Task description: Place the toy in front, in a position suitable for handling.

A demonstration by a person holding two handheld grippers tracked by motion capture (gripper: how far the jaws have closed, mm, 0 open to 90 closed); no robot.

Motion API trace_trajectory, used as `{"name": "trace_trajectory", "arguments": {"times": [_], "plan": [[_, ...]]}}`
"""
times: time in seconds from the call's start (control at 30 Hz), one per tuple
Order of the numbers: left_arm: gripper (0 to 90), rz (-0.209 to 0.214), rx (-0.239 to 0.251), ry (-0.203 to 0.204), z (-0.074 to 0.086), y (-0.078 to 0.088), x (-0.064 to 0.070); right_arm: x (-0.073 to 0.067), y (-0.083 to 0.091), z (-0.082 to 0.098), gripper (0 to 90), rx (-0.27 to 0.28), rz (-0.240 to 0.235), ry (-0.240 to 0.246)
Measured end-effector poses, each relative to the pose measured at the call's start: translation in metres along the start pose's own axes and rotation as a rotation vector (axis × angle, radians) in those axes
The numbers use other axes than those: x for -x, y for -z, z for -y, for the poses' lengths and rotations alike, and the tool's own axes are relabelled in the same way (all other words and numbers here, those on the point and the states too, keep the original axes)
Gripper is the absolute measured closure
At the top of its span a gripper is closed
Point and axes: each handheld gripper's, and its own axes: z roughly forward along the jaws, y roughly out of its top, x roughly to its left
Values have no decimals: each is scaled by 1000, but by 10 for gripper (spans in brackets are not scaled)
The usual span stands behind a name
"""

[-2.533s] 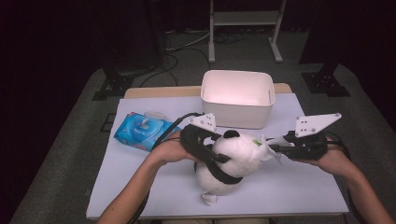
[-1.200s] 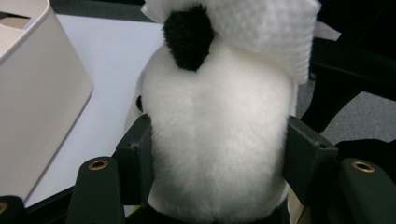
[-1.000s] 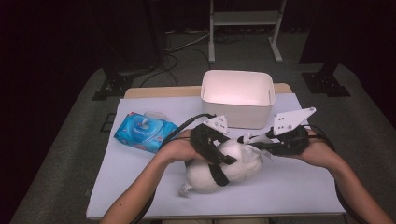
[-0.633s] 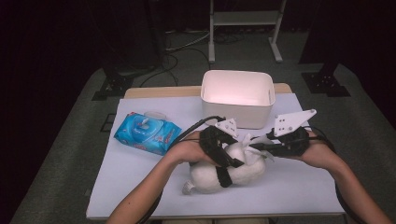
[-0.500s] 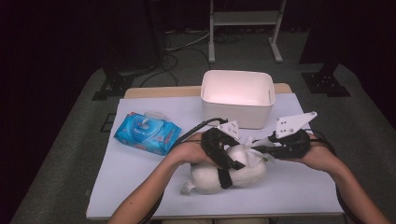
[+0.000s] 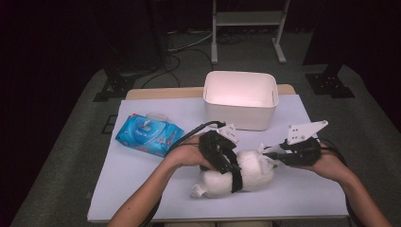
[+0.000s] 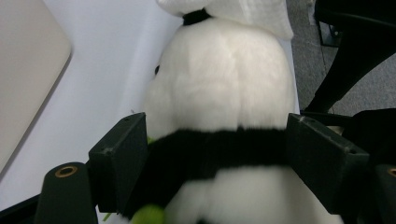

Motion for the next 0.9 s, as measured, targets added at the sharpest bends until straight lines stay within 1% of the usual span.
{"name": "trace_trajectory", "arguments": {"times": [0.03, 0.1, 0.13, 0.17, 0.23, 0.4, 0.47, 0.5, 0.53, 0.57, 0.73, 0.87, 0.9], "plan": [[219, 4, 17, 12, 3, 2, 0, 0, 0, 2, 772, -1, -2, -9], [209, 3, 34, 24, 7, 6, 0, 1, 1, 7, 773, 13, -12, -31], [204, -3, 40, 27, 9, 8, 0, 2, 1, 9, 773, 12, -10, -30], [201, -5, 41, 25, 10, 9, 1, 2, 1, 11, 773, 11, -9, -42], [194, -13, 37, 31, 12, 12, 2, 2, 1, 13, 773, 17, -14, -44], [190, -15, 33, 40, 17, 18, 3, 3, 3, 19, 771, 4, -11, -60], [194, 2, 22, 43, 18, 19, 4, 3, 4, 20, 770, 0, -8, -59], [193, 8, 12, 38, 19, 19, 6, 2, 4, 20, 770, -4, -8, -62], [193, 10, 13, 32, 19, 20, 7, 2, 5, 20, 768, -8, -8, -62], [192, 3, 9, 30, 19, 20, 8, 2, 5, 20, 768, -9, -8, -61], [170, 2, -11, 20, 24, 22, 12, 3, 3, 22, 769, -13, -4, -67], [185, 1, 1, 20, 29, 23, 13, 3, 4, 23, 769, -9, -6, -71], [201, -9, 6, 13, 30, 22, 11, 2, 4, 23, 768, -9, -7, -70]]}}
